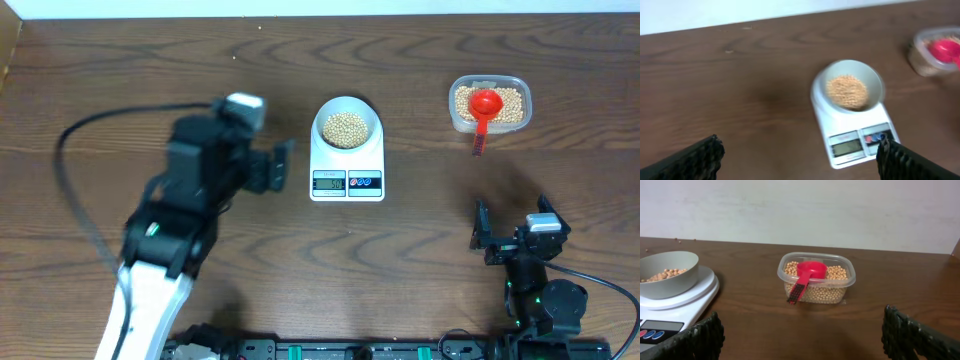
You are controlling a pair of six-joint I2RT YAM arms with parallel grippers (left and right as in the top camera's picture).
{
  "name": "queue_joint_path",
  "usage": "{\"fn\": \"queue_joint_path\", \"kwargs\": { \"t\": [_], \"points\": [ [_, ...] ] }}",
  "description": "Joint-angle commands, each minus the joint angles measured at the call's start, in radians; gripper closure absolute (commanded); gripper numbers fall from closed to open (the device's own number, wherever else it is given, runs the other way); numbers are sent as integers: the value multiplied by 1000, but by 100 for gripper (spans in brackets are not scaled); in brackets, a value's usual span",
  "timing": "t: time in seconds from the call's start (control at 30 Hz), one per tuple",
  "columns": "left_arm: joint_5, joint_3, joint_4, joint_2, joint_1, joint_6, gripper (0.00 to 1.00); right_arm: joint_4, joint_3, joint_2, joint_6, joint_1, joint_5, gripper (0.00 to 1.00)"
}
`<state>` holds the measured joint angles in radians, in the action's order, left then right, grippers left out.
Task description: Scoop item into bowl and weigh 50g on scale
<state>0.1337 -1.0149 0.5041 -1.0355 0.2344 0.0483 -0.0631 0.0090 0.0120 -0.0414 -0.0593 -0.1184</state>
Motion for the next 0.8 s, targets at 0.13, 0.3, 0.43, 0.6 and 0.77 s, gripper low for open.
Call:
{"fn": "queue_joint_path", "kwargs": {
  "t": [0.13, 0.3, 0.43, 0.6, 0.77],
  "points": [
    [19, 247, -116, 316, -167, -19, 0, -2, -3, -6, -1, 7, 8, 1],
    [11, 436, -214, 501, -231, -18, 0, -2, -3, -6, -1, 7, 7, 1],
    [3, 599, -337, 635, -269, -15, 0, -2, -3, -6, -1, 7, 7, 1],
    [-21, 764, -435, 789, -277, -14, 0, -2, -3, -6, -1, 7, 7, 1],
    [-56, 860, -439, 903, -277, -7, 0, -2, -3, -6, -1, 7, 8, 1]
  ]
}}
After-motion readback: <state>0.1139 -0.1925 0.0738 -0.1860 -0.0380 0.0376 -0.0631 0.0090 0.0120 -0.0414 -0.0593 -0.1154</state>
